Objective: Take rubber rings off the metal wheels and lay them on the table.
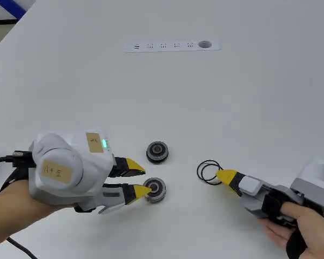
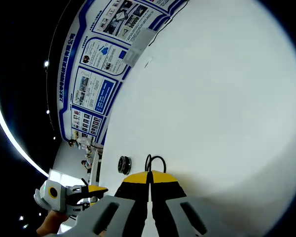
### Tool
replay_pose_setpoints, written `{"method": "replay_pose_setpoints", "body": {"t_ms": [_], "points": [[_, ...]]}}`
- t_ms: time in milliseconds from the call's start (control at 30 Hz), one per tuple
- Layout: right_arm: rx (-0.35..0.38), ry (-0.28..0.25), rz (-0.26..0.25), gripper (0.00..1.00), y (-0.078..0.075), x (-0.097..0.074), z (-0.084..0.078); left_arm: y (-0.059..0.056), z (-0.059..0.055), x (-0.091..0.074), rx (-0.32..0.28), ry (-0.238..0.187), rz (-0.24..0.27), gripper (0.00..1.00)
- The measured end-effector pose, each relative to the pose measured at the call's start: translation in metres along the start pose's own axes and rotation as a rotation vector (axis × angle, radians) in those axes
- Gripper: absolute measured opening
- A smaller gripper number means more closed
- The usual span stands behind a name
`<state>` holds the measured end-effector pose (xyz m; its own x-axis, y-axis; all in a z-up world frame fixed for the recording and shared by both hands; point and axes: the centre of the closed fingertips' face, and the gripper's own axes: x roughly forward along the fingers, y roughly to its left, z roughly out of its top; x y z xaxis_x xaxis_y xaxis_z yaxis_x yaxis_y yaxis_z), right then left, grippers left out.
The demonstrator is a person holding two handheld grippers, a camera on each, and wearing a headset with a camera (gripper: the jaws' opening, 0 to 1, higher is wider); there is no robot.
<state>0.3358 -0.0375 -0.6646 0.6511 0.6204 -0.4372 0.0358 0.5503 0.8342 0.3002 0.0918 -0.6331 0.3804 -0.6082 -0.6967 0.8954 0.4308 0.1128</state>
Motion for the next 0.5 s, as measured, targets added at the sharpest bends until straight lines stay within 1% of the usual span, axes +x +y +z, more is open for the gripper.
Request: {"method": "replay_pose_setpoints", "body": {"t_ms": [200,400,433,500], "points": [[-0.018,-0.012,-0.024,0.06,-0.003,-0.004,0.003,-0.002,-0.003,-0.002,-0.005,0.002,0.001,0.19],[-0.072,-0.023,-0.056,0.09,-0.007,-0.009,0.008,-0.001,-0.001,-0.003,-0.006,-0.004,0.007,0.19],[-0.09,-0.023,-0.064,0.1,-0.008,-0.01,0.008,-0.001,0.0,-0.003,-0.005,-0.005,0.008,0.18],[-0.102,-0.025,-0.067,0.1,-0.008,-0.012,0.009,0.001,0.001,-0.003,-0.005,-0.007,0.011,0.18]]}}
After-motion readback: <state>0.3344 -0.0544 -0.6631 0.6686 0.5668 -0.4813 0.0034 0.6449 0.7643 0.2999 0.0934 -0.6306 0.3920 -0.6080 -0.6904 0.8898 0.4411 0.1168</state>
